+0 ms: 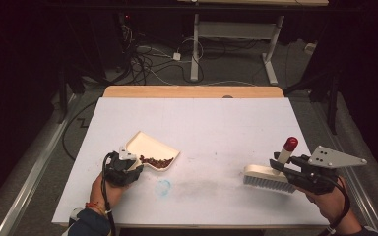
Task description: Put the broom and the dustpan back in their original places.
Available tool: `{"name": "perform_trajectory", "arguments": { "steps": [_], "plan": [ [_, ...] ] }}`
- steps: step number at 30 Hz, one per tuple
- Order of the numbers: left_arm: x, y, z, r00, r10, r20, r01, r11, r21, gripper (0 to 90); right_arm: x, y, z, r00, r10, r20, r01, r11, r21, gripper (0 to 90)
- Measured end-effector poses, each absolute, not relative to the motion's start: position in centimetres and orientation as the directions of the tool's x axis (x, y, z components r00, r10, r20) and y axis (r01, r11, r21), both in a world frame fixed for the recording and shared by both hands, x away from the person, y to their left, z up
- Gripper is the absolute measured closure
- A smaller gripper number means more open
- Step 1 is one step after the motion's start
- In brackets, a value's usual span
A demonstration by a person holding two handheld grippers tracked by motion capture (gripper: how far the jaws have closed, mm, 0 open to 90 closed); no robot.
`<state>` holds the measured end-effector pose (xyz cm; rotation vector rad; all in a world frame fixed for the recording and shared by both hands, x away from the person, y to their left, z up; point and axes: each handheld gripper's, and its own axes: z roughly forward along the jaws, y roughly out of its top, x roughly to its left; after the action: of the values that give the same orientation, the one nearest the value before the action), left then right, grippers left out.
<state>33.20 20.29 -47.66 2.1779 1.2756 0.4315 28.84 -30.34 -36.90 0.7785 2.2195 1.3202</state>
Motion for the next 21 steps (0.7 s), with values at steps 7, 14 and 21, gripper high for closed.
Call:
{"name": "perform_trajectory", "arguments": {
  "steps": [7, 14, 21],
  "plan": [
    [33.7, 21.1, -47.9, 0.439, 0.898, -0.015, 0.7, -0.332, 0.632, 63.4, 29.8, -30.0, -37.4, -0.761, 0.646, -0.064, 0.269, 0.403, 0.875, 70.0],
    [34.4, 21.5, -48.3, 0.38, 0.925, -0.018, 0.715, -0.281, 0.64, 63.3, 31.4, -29.7, -37.9, -0.777, 0.628, -0.044, 0.293, 0.422, 0.858, 69.8],
    [35.1, 21.0, -48.7, 0.342, 0.94, -0.019, 0.726, -0.251, 0.64, 63.3, 33.3, -29.5, -38.0, -0.771, 0.635, -0.039, 0.299, 0.417, 0.858, 69.5]
  ]
}}
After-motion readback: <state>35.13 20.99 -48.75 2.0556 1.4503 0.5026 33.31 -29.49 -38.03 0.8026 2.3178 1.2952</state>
